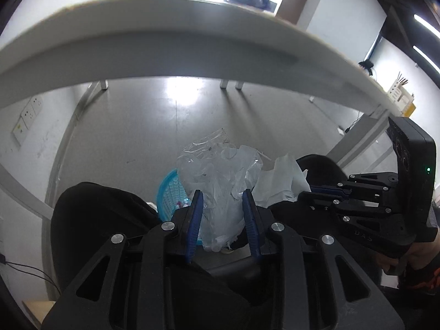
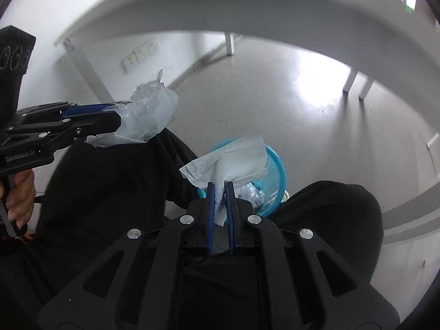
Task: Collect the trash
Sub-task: 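Carry the clear bag and white napkin down toward the blue wastebasket, then open the left gripper over the basket while the right gripper releases the white napkin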
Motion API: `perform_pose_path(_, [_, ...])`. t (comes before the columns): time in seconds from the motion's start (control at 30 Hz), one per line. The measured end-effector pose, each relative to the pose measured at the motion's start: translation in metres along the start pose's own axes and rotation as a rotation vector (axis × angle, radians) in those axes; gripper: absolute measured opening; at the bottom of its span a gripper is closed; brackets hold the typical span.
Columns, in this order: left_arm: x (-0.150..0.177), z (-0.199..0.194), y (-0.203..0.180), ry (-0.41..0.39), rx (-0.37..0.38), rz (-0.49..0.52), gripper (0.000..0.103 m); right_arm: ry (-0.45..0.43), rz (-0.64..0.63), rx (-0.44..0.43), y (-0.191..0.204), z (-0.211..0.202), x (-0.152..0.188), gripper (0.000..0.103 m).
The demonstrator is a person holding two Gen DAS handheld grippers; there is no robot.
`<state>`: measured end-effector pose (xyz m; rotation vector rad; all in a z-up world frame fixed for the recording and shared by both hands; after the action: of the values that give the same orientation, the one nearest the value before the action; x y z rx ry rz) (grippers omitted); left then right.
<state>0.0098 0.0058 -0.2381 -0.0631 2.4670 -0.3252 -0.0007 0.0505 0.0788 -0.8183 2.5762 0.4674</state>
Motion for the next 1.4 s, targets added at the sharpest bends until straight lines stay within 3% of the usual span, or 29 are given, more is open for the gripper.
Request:
perform_pose_path(0.37, [0.005, 0.091, 0.029, 0.181, -0.035, -0.081, 0.028, 0.146, 0.069, -0.002, -0.027, 0.071, -0.005, 0.007])
perform_pose_path(0.57, [0.006, 0.111, 0.038, 0.182, -0.058, -0.075, 0.028, 0.238, 0.160, -0.010, -0.046, 0.110, -0.005, 0.007])
perform_pose_path(0.9, [-0.003, 0.159, 0.060, 0.306, -0.029, -0.184, 0.028, 0.321, 0.192, 0.003, -0.061, 0.160, -0.014, 0.007])
perform_pose_path(1.2, [-0.010, 0.193, 0.075, 0.330, -0.044, -0.270, 0.028, 0.379, 0.229, 0.015, -0.069, 0.204, -0.018, 0.007])
perform_pose_path(1.4, [-0.008, 0.223, 0.080, 0.406, -0.031, -0.299, 0.029, 0.455, 0.256, 0.000, -0.076, 0.241, -0.017, 0.007])
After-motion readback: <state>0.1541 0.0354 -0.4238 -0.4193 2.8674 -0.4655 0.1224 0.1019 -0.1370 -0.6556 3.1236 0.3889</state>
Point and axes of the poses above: each gripper's, at about its wrist camera, not at the fingertips, and z roughly the way its jaws point, y to its left, x to its underside, the point moved 5 cm from there along z, roughly the way its jaws point
